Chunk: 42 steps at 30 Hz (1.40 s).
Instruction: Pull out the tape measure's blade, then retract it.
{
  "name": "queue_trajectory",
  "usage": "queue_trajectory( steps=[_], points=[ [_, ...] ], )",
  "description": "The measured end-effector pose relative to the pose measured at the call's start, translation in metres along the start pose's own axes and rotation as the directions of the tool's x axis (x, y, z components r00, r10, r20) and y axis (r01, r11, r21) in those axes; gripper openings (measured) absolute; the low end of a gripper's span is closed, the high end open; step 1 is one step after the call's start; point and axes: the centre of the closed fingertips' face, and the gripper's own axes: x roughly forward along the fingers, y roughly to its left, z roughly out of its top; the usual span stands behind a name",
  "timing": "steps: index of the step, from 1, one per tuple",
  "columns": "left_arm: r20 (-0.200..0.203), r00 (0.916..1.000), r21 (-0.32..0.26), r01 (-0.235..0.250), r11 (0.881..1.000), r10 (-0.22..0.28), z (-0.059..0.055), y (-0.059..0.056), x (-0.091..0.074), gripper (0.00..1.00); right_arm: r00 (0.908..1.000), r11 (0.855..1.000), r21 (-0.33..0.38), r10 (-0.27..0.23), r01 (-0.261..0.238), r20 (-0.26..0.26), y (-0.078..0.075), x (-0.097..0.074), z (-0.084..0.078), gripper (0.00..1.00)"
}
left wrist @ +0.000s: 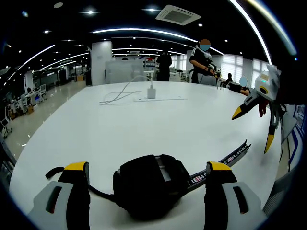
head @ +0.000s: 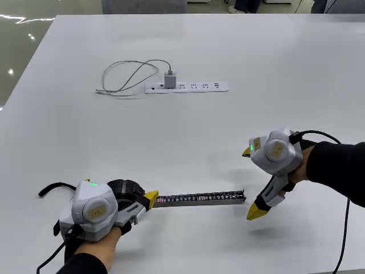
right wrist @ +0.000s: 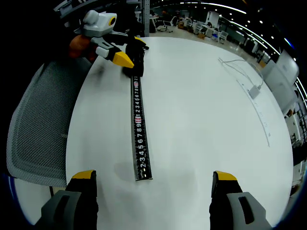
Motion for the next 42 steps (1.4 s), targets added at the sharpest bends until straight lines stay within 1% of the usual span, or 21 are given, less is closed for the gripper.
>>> queue_trajectory(
  steps=[4, 6, 7, 8, 10, 11, 13, 16, 17, 20, 25, 28, 30, 32, 36, 42],
  points=[
    [0.000, 1.0000, -0.008, -0.004, 1.000, 0.004, -0.002, 0.000, 0.000, 0.99, 1.0000, 1.000, 0.004, -0.006, 0.006, -0.004, -0.002, 0.005, -0.002, 0.99],
    [0.003, 1.0000, -0.017, 0.000, 1.000, 0.000, -0.003, -0.001, 0.001, 0.99, 1.0000, 1.000, 0.003, -0.005, 0.005, 0.005, -0.001, 0.006, -0.002, 0.92],
    [-0.006, 1.0000, -0.003, -0.002, 1.000, 0.002, -0.005, 0.000, 0.002, 0.99, 1.0000, 1.000, 0.000, -0.002, 0.002, 0.004, -0.001, 0.008, -0.003, 0.90],
    [-0.010, 0.9999, 0.004, -0.005, 1.000, 0.005, -0.006, 0.000, 0.001, 0.99, 1.0000, 1.000, -0.003, 0.000, 0.000, 0.000, 0.000, 0.010, -0.004, 0.90],
    [-0.004, 1.0000, -0.006, -0.003, 1.000, 0.003, -0.006, 0.000, 0.001, 0.99, 0.9996, 1.000, -0.011, 0.019, -0.019, -0.022, 0.002, 0.012, -0.009, 0.88],
    [-0.006, 1.0000, -0.007, -0.003, 1.000, 0.003, -0.007, 0.000, 0.001, 0.99, 0.9996, 1.000, -0.018, 0.022, -0.022, -0.017, 0.003, 0.013, -0.009, 0.85],
    [-0.011, 0.9999, -0.005, -0.003, 1.000, 0.002, -0.008, -0.001, 0.001, 0.99, 0.9995, 0.999, -0.025, 0.026, -0.027, -0.017, 0.005, 0.014, -0.010, 0.82],
    [-0.015, 0.9999, -0.012, -0.005, 1.000, 0.005, -0.008, 0.000, 0.001, 0.99, 0.9992, 0.998, -0.045, 0.033, -0.034, -0.021, 0.007, 0.015, -0.012, 0.73],
    [-0.014, 0.9999, -0.013, -0.007, 1.000, 0.006, -0.008, 0.000, 0.001, 0.99, 0.9987, 0.998, -0.053, 0.044, -0.045, -0.026, 0.009, 0.016, -0.012, 0.70],
    [-0.013, 0.9999, -0.013, -0.010, 1.000, 0.009, -0.007, 0.001, 0.001, 0.99, 0.9983, 0.996, -0.071, 0.050, -0.052, -0.030, 0.009, 0.017, -0.014, 0.63],
    [-0.014, 0.9999, -0.011, -0.009, 1.000, 0.009, -0.008, 0.000, 0.002, 0.99, 0.9979, 0.995, -0.078, 0.061, -0.062, -0.021, 0.012, 0.017, -0.014, 0.50],
    [-0.010, 0.9999, -0.015, -0.011, 1.000, 0.011, -0.007, 0.001, 0.003, 0.99, 0.9976, 0.994, -0.089, 0.064, -0.066, -0.025, 0.013, 0.018, -0.016, 0.43],
    [-0.008, 0.9999, -0.011, -0.012, 1.000, 0.011, -0.006, 0.001, 0.003, 0.99, 0.9977, 0.994, -0.085, 0.065, -0.066, -0.021, 0.013, 0.018, -0.016, 0.36],
    [-0.009, 0.9999, -0.010, -0.014, 1.000, 0.014, -0.006, 0.002, 0.003, 0.99, 0.9979, 0.994, -0.088, 0.063, -0.064, -0.014, 0.013, 0.018, -0.014, 0.33],
    [-0.008, 0.9998, -0.018, -0.020, 1.000, 0.020, -0.005, 0.003, 0.002, 0.99, 0.9981, 0.993, -0.102, 0.059, -0.061, -0.018, 0.012, 0.018, -0.014, 0.28],
    [-0.010, 0.9997, -0.020, -0.023, 1.000, 0.023, -0.005, 0.004, 0.002, 0.99, 0.9980, 0.993, -0.102, 0.060, -0.061, -0.019, 0.013, 0.018, -0.014, 0.20]
  ],
)
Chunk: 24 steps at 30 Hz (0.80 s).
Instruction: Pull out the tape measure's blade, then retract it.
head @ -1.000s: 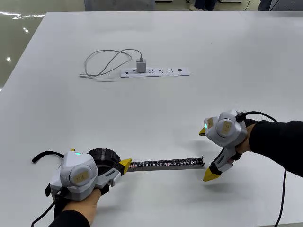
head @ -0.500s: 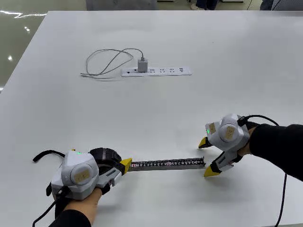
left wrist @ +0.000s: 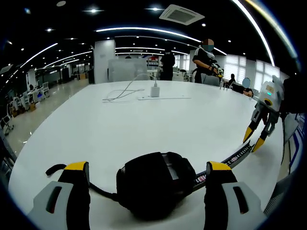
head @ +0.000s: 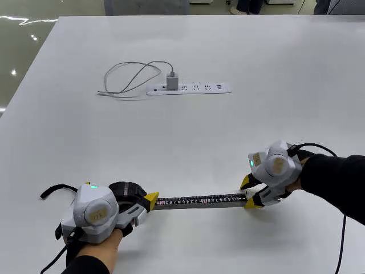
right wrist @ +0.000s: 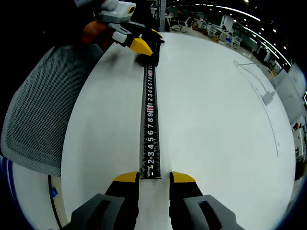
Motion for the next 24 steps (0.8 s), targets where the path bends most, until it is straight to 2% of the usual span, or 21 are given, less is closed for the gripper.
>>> queue_trajectory(
  steps=[9, 14, 18, 21, 24],
  points=[
    [-0.005, 1.0000, 0.000, -0.005, 1.000, 0.005, -0.0019, 0.0026, 0.0024, 0.99, 1.0000, 1.000, -0.002, 0.001, -0.001, -0.001, 0.0016, 0.0019, 0.0002, 0.12],
    [-0.009, 0.9999, -0.007, -0.013, 1.000, 0.013, -0.0032, 0.0050, 0.0036, 0.97, 1.0000, 1.000, -0.008, -0.004, 0.004, -0.007, 0.0022, 0.0031, 0.0011, 0.12],
    [-0.012, 0.9999, -0.013, -0.008, 1.000, 0.008, -0.0037, 0.0044, 0.0034, 0.94, 1.0000, 1.000, 0.020, -0.001, 0.001, -0.006, 0.0026, 0.0032, 0.0012, 0.11],
    [-0.015, 0.9998, -0.010, -0.010, 1.000, 0.010, -0.0045, 0.0044, 0.0035, 0.93, 0.9996, 0.999, 0.049, -0.009, 0.010, -0.027, 0.0029, 0.0040, 0.0018, 0.11],
    [-0.025, 0.9997, -0.021, 0.002, 1.000, -0.002, -0.0065, 0.0016, 0.0035, 0.86, 0.9985, 0.998, 0.060, -0.013, 0.016, -0.053, 0.0029, 0.0047, 0.0022, 0.11]
  ],
)
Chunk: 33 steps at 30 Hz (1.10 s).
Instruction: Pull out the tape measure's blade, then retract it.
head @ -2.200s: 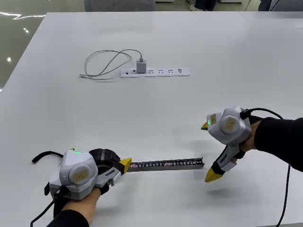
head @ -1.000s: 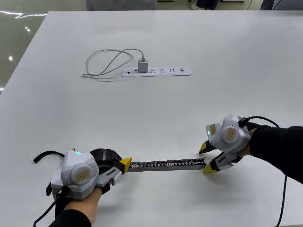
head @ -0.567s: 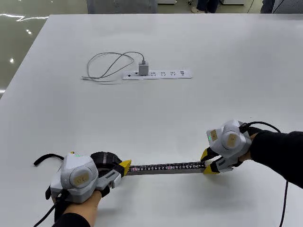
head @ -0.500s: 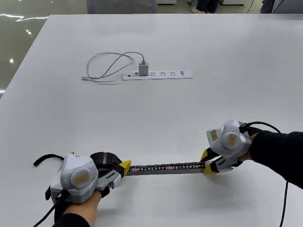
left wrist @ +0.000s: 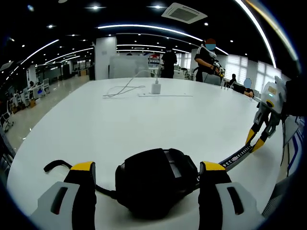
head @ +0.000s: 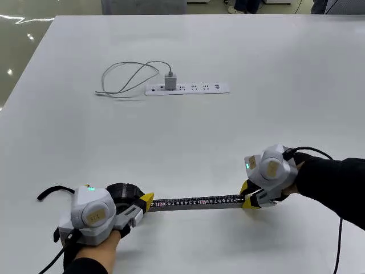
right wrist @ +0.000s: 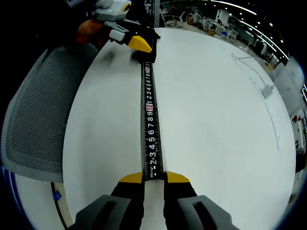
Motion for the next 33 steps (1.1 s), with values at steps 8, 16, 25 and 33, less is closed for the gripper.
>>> queue_trajectory(
  steps=[8, 16, 25, 33],
  points=[
    [-0.020, 0.9998, -0.012, 0.000, 1.000, 0.000, -0.0038, -0.0040, -0.0010, 0.75, 0.9999, 1.000, 0.023, -0.008, 0.008, -0.013, -0.0008, 0.0002, -0.0020, 0.12],
    [-0.029, 0.9996, -0.029, 0.001, 1.000, -0.002, -0.0037, -0.0082, -0.0029, 0.66, 0.9997, 0.997, 0.073, -0.014, 0.015, -0.022, -0.0017, 0.0002, -0.0009, 0.11],
    [-0.061, 0.9981, -0.034, -0.010, 0.999, 0.008, -0.0059, -0.0081, -0.0025, 0.63, 0.9998, 0.995, 0.102, -0.015, 0.014, 0.015, -0.0024, 0.0001, -0.0013, 0.10],
    [-0.091, 0.9958, -0.001, -0.005, 1.000, 0.005, -0.0075, -0.0077, -0.0024, 0.61, 0.9996, 0.995, 0.101, -0.022, 0.020, 0.015, -0.0020, 0.0011, 0.0013, 0.09]
  ],
)
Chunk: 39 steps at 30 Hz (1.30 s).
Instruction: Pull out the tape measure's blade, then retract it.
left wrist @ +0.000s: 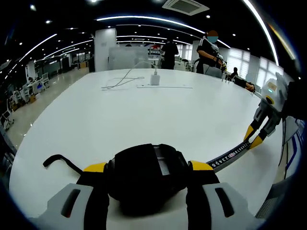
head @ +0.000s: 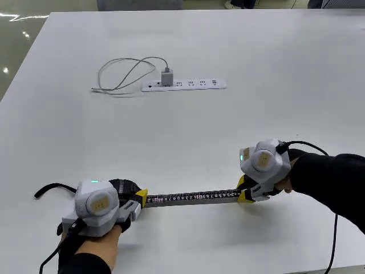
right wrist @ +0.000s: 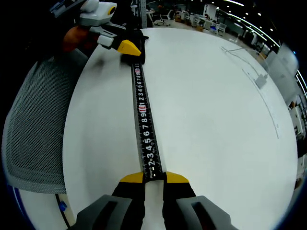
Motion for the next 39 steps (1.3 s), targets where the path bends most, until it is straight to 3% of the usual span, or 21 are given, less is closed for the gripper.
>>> queue_trajectory(
  steps=[10, 32, 39],
  points=[
    [-0.011, 0.9996, -0.004, 0.027, 1.000, -0.027, 0.000, -0.001, 0.001, 0.62, 0.9999, 0.999, 0.037, 0.006, -0.007, 0.015, 0.000, 0.000, 0.002, 0.10],
    [-0.013, 0.9994, 0.005, 0.032, 0.999, -0.032, -0.001, -0.001, 0.001, 0.62, 0.9999, 0.999, -0.042, 0.007, -0.007, -0.010, 0.001, 0.003, 0.009, 0.10],
    [-0.018, 0.9993, 0.006, 0.033, 0.999, -0.033, -0.001, -0.002, 0.001, 0.62, 1.0000, 1.000, -0.030, 0.004, -0.004, -0.008, 0.001, 0.004, 0.012, 0.10]
  ],
)
